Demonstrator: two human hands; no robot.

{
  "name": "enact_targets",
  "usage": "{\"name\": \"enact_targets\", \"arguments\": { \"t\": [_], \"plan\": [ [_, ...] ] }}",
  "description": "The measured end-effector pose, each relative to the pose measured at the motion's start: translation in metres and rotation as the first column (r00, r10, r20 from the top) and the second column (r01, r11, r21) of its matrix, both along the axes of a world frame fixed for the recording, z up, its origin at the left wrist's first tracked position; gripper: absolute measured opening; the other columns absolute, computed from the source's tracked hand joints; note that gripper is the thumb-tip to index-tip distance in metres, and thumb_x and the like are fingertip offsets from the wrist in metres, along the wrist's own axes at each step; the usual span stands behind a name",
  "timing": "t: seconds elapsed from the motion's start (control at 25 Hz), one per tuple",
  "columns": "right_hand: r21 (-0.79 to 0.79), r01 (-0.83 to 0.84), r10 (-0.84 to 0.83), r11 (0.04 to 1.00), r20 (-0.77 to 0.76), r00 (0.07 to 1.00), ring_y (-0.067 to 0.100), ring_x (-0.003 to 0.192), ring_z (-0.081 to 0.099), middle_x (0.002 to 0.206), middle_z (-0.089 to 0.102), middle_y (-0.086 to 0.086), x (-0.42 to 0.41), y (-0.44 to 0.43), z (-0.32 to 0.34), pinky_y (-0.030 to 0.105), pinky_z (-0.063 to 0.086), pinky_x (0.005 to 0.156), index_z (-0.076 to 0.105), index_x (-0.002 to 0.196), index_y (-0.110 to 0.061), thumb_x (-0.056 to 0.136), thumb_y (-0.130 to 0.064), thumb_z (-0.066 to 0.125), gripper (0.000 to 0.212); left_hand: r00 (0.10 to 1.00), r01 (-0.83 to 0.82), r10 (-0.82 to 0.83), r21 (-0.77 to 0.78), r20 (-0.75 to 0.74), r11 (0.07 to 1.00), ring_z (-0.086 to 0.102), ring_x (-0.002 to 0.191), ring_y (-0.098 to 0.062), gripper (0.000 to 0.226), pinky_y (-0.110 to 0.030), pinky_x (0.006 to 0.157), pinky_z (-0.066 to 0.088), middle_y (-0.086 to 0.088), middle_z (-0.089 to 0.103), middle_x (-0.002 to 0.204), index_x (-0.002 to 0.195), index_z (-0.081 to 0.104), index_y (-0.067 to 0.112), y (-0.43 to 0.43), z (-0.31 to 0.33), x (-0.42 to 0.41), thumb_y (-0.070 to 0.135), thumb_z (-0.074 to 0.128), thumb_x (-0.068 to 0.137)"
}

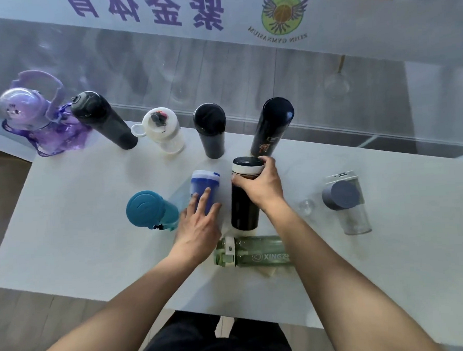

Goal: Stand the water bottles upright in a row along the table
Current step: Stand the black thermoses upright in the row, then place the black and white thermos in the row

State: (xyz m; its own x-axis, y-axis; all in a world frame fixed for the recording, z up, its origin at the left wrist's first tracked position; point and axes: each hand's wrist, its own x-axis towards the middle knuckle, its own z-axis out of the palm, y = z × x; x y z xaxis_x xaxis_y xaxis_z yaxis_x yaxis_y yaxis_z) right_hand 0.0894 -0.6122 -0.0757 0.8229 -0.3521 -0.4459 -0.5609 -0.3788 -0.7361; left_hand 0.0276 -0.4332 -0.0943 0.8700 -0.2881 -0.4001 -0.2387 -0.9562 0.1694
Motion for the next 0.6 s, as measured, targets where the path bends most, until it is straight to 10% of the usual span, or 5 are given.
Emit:
{"name": "enact_targets", "arguments": {
  "t": [0.6],
  "plan": [
    [-0.352,0.009,0.117,0.936,0.335,0.935,0.019,0.102,0.058,0.111,0.060,-0.004,-0.035,-0.089,0.105,0.028,0.047,0.089,0.052,0.120,-0.023,0.061,-0.028,0.085,0.068,0.988,0.072,-0.039,-0.220,0.150,0.973,0.034,0.136,-0.032,0.049,-0.045,0.105,0.033,-0.009,0.040,0.150,0.135,0.049,0.023,-0.062,0.043,0.028,0.028,0.057,0.087]
  ]
}}
